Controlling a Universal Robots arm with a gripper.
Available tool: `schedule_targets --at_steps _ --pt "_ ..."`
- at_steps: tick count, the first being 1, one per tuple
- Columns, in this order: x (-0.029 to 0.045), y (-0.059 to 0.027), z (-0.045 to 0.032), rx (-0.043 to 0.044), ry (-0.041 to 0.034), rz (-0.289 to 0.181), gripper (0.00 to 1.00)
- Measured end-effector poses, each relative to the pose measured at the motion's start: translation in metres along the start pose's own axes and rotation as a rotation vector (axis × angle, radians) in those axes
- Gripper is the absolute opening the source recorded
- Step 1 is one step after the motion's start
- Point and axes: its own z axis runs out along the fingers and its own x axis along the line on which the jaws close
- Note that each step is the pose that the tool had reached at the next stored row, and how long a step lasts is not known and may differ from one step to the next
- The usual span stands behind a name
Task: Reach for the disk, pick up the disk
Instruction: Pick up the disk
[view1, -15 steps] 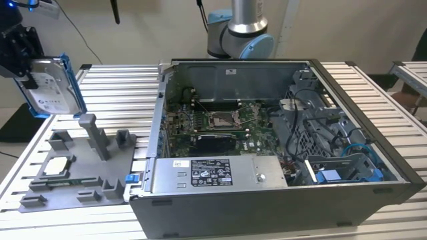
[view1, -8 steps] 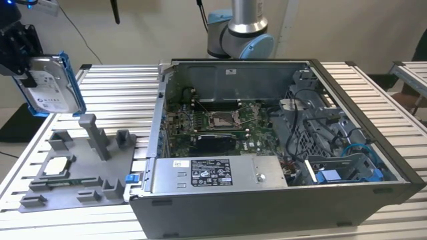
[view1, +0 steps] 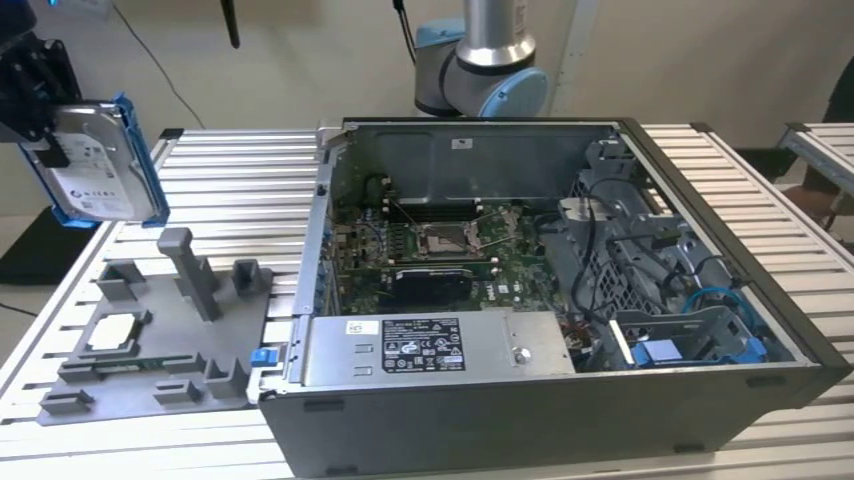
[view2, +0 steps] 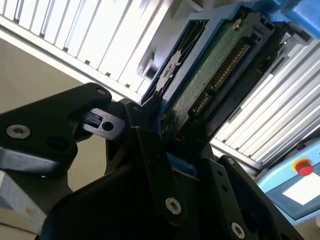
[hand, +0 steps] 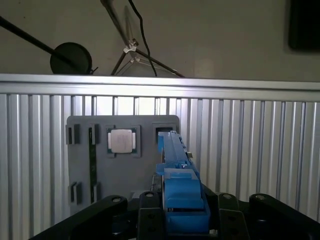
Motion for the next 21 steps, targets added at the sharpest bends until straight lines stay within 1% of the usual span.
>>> schedule_targets --at_steps 4,6,11,15,21 --pt "-0.0001 0.0001 -0.0056 0.0 0.0 0.0 0.0" --pt "-0.0002 0.0002 -0.01 0.0001 0.0 0.0 0.0" --pt "-0.0005 0.0006 -0.0244 0.0006 0.0 0.0 0.0" --pt "-0.0008 0.0009 -0.038 0.0006 0.0 0.0 0.0" --pt "-0.0011 0.0012 -0.0543 0.0006 0.0 0.0 0.0"
